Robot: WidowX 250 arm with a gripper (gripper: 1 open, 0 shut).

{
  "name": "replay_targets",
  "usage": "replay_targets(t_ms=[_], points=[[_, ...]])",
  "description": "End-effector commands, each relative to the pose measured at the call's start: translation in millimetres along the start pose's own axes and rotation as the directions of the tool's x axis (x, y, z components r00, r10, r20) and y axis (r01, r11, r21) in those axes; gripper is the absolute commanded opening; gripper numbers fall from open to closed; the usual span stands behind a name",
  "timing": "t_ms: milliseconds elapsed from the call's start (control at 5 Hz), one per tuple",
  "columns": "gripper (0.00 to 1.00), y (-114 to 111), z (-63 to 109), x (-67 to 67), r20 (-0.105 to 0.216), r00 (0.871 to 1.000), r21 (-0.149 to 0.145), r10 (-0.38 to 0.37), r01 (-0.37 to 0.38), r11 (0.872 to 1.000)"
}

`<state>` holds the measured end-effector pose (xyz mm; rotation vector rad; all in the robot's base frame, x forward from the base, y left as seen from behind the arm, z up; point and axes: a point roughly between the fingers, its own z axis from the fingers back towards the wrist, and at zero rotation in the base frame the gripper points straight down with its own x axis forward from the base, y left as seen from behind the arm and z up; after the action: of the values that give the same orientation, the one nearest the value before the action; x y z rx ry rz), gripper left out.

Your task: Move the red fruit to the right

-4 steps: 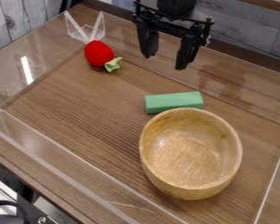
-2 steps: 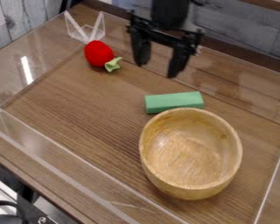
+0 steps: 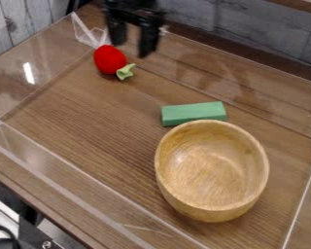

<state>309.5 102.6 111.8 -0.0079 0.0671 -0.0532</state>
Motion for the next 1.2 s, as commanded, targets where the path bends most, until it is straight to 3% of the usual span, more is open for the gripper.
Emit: replay_targets(t_ms=[0, 200, 600, 1000], points=[[1.00, 37, 18.1, 16.6, 0.091, 0.994, 0.033, 0.059, -0.062, 0.998], [1.00, 58, 13.2, 24.6, 0.104, 0.986, 0.032, 0.127, -0.131, 0.991], [1.00, 75, 15.4, 24.6, 0.113, 0.963, 0.028, 0.245, -0.249, 0.968], [1.00, 82, 0.2, 29.2, 0.118, 0.952, 0.022, 0.283, -0.287, 0.958]])
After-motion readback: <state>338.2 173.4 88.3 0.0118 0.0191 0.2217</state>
